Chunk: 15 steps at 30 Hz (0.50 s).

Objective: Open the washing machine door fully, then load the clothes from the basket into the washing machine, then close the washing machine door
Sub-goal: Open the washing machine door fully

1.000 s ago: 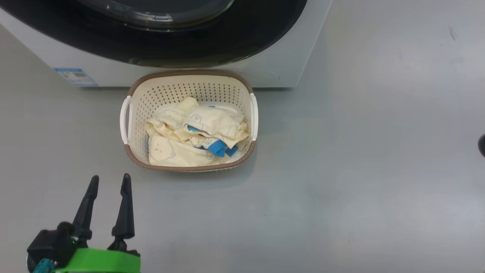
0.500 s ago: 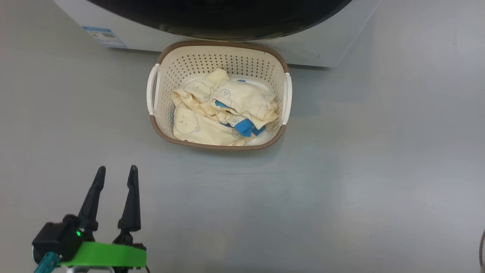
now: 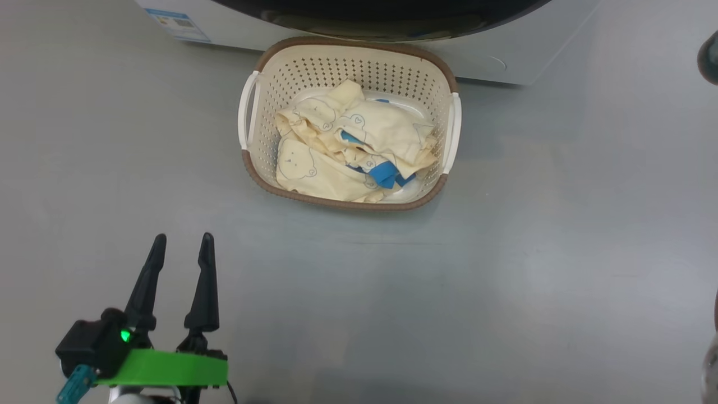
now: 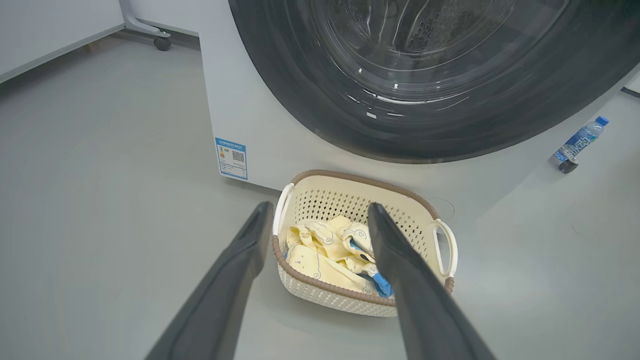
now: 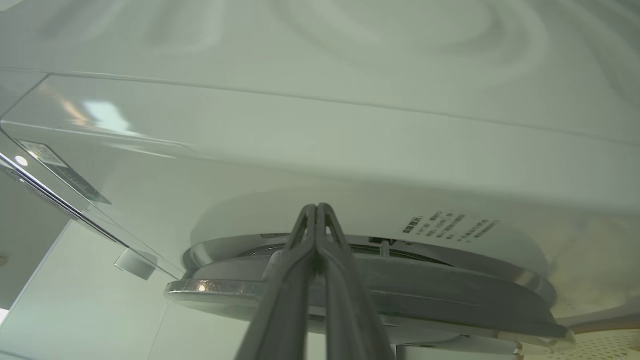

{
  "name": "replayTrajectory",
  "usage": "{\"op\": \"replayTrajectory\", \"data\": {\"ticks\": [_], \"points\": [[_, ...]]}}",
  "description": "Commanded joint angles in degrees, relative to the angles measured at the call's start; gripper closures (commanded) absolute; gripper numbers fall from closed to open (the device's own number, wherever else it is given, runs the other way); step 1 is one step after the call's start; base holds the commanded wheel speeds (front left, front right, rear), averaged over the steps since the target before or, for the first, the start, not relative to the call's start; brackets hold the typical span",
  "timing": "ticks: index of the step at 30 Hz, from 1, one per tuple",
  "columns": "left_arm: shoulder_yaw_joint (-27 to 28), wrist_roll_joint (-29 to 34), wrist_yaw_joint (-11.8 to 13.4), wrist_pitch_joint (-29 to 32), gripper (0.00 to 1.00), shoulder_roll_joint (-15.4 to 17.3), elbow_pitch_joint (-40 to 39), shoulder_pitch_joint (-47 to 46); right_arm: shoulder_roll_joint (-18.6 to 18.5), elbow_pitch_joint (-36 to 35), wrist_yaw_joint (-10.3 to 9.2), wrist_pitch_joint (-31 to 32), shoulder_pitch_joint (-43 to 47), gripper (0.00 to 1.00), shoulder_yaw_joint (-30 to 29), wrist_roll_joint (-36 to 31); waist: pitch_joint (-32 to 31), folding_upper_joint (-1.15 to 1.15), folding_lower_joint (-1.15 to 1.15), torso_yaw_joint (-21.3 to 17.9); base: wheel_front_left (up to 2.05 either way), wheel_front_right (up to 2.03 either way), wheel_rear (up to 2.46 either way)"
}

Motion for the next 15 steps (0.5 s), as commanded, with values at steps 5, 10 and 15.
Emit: {"op": "replayTrajectory", "data": {"ticks": [5, 10, 15], "points": [[1.7, 0.1, 0.0, -0.6, 0.00, 0.1, -1.5, -0.5, -0.5, -1.0, 0.21, 0.7, -2.9, 1.00, 2.4, -1.1, 0.7, 0.00, 0.00, 1.5, 0.00, 0.00, 0.00], [1.3, 0.2, 0.0, -0.6, 0.00, -0.6, -1.3, -1.0, -0.9, -0.5, 0.21, 0.9, -4.3, 1.00, 4.6, -1.5, 1.6, 0.00, 0.00, 2.3, 0.00, 0.00, 0.00], [1.2, -0.1, 0.0, -0.6, 0.00, -1.2, -1.1, -1.2, -1.5, 0.0, 0.21, 0.6, -5.5, 1.00, 6.1, -1.6, 2.2, 0.00, 0.00, 3.4, 0.00, 0.00, 0.00]]}}
